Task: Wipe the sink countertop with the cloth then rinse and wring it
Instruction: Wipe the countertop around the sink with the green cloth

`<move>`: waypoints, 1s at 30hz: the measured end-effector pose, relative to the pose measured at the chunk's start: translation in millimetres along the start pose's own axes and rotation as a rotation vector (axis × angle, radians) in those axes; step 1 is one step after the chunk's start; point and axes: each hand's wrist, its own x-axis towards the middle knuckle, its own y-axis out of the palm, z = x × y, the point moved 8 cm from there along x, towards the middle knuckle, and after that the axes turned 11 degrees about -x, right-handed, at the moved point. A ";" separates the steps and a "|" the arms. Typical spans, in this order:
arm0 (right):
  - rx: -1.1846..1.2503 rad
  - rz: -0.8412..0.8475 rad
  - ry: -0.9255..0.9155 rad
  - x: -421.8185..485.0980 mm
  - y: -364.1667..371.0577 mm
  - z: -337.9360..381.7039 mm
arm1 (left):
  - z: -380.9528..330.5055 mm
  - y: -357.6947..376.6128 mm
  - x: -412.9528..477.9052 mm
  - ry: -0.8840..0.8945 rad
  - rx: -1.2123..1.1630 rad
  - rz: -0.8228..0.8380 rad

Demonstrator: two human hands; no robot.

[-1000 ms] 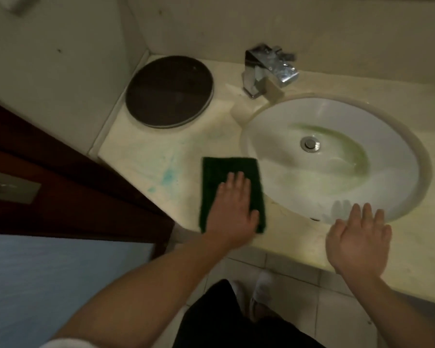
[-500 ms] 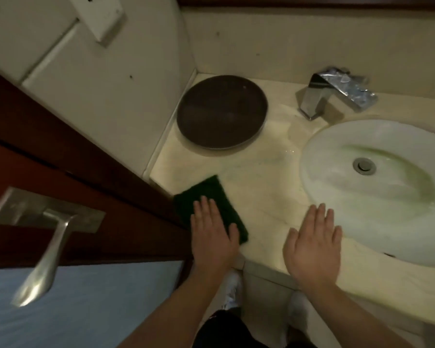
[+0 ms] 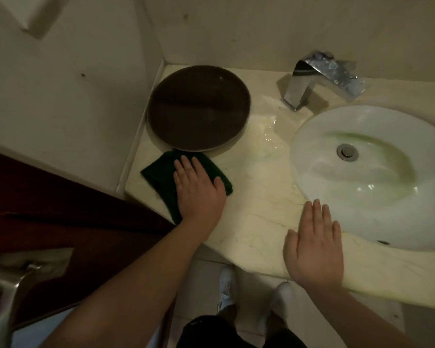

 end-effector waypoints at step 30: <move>0.073 0.035 -0.180 42.4 -5.0 0.0 | -127.1 40.2 -2.9 0.294 0.014 0.120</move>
